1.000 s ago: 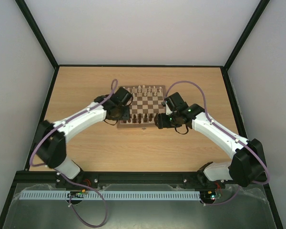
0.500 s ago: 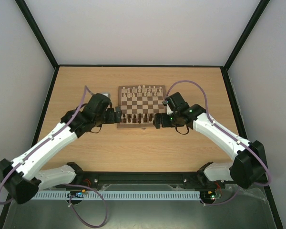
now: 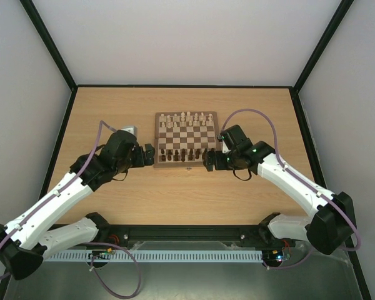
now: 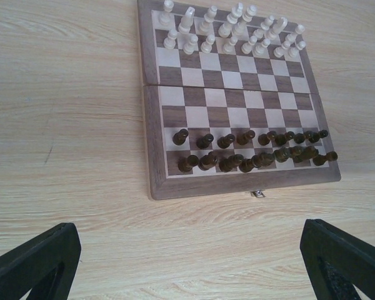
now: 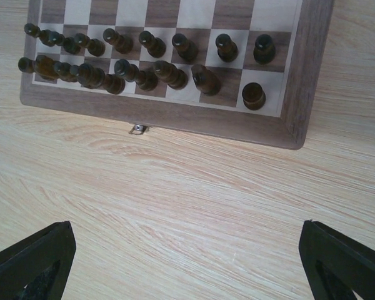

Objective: Set up the chess pieces on the board
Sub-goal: Reset both arms

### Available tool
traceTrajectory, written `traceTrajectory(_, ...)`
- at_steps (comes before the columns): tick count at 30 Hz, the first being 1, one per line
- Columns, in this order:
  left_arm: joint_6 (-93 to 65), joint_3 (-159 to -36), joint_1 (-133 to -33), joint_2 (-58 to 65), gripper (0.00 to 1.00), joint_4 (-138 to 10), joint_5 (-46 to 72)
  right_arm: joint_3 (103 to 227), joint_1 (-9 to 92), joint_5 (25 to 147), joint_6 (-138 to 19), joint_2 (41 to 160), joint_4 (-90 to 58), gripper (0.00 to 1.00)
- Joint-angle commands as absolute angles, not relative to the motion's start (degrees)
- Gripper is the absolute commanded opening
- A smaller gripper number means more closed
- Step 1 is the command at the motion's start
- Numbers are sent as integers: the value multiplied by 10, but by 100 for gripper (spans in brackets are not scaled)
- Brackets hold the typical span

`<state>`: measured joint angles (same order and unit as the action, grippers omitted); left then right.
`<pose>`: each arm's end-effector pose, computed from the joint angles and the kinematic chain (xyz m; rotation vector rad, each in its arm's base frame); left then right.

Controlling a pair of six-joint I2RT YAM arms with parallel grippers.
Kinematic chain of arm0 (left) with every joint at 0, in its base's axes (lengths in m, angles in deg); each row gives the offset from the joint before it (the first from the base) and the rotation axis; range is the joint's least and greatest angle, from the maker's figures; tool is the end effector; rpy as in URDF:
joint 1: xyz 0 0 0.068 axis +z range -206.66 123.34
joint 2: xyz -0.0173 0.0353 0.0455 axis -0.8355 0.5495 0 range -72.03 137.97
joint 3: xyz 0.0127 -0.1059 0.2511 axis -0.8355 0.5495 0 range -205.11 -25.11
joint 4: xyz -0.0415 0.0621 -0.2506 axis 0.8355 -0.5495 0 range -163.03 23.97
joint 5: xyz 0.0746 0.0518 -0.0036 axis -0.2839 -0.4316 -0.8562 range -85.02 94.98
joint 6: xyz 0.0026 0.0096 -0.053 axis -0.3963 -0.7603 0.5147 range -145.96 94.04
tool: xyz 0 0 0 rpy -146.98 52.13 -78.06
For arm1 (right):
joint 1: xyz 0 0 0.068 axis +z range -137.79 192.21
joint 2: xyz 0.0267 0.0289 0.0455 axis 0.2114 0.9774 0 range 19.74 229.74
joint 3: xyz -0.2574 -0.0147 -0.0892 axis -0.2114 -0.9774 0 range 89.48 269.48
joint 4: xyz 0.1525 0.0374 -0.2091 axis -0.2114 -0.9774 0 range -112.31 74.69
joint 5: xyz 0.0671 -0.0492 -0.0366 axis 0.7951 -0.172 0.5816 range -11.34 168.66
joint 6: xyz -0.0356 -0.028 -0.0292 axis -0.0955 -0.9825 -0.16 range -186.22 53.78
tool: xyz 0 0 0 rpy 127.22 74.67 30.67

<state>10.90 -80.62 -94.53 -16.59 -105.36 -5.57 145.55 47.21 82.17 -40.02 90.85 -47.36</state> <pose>0.1615 -0.1173 0.3222 -0.0802 2.2881 -0.4904 0.2128 0.1516 0.2775 -0.2192 2.4596 0.5590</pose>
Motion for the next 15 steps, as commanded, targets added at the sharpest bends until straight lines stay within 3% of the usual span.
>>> traceTrajectory(1, 121, -788, -946, -171, 99, -1036, -61, 1433, 476, 810, -391, 886, -491, 99)
traceTrajectory(15, 92, -776, -946, -120, 99, -927, -67, 1390, 476, 757, -387, 819, -418, 99)
